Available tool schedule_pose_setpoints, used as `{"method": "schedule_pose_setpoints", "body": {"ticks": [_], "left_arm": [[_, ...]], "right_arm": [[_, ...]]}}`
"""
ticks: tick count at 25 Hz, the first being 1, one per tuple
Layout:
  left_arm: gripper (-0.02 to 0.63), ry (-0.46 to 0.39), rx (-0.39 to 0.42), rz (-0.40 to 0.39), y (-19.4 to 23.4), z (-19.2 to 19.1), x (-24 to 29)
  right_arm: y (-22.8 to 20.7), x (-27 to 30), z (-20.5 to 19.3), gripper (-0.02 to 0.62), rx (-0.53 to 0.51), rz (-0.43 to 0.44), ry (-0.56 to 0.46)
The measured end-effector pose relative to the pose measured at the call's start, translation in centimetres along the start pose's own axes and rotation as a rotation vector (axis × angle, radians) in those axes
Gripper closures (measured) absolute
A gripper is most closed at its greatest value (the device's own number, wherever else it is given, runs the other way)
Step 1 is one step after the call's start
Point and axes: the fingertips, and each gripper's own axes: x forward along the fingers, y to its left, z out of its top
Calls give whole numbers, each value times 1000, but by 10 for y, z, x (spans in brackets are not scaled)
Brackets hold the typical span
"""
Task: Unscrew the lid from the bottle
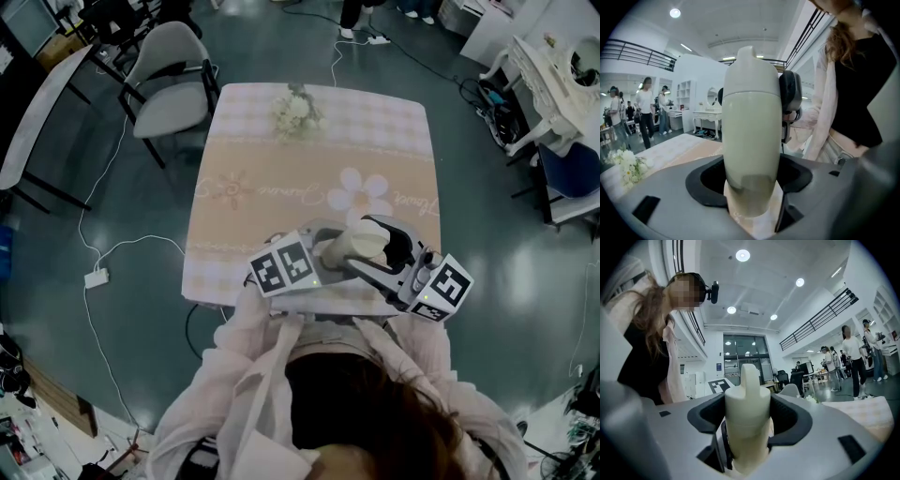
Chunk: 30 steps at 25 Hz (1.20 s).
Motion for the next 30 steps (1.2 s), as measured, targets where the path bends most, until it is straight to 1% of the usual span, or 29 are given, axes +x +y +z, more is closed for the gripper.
{"method": "schedule_pose_setpoints", "body": {"ticks": [5, 11, 16, 19, 23, 27, 29, 30], "left_arm": [[293, -30, 26, -124, -12, 2, -2], [293, -51, 70, -304, -28, 1, -7], [293, -52, 119, -500, -52, -3, -17], [293, -41, 144, -599, -62, -4, -22], [293, -41, 163, -691, -68, -6, -24], [293, -33, 180, -785, -76, -8, -29], [293, -27, 197, -809, -79, -10, -29], [293, -29, 206, -804, -80, -10, -28]], "right_arm": [[9, -1, 1, 291, -2, 57, -1], [21, -1, 1, 291, -4, 129, -8], [43, -2, 2, 291, -3, 238, -26], [50, -3, 0, 291, -5, 273, -31], [54, -4, 0, 291, -9, 310, -41], [61, -1, 3, 291, 24, 351, -32], [65, -1, 2, 291, 21, 379, -24], [65, -2, 1, 291, 16, 387, -19]]}}
